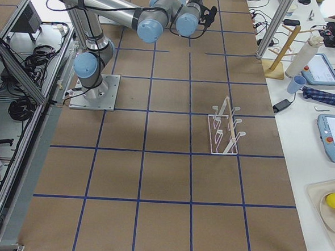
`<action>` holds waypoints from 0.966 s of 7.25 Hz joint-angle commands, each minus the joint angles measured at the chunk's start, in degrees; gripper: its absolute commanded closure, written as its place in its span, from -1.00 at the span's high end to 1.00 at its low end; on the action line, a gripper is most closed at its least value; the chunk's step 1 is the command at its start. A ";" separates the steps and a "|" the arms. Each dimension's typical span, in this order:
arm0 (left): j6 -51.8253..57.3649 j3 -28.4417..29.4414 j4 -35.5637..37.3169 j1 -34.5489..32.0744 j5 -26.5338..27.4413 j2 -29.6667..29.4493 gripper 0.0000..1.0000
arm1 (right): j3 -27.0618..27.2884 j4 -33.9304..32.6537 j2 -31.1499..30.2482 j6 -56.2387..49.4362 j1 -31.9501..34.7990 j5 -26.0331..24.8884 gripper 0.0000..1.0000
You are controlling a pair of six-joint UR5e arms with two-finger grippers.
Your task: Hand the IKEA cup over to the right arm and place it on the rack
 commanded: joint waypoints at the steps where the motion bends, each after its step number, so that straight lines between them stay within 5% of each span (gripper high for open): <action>1: -11.28 0.03 8.93 -1.35 16.68 0.35 1.00 | -5.84 -0.16 -0.70 -0.06 -0.89 -22.26 -1.00; 3: -20.09 0.12 14.56 -2.41 26.12 2.62 1.00 | -8.93 -4.26 -2.36 -0.94 -0.63 -38.96 -1.00; 5: -20.30 0.03 15.73 -2.59 44.49 4.65 1.00 | -8.94 -8.31 -3.59 -9.43 -0.62 -53.90 -1.00; 7: -22.12 -1.28 27.80 -3.37 52.16 3.78 1.00 | -8.16 -14.71 -3.17 -14.36 -0.62 -60.48 -1.00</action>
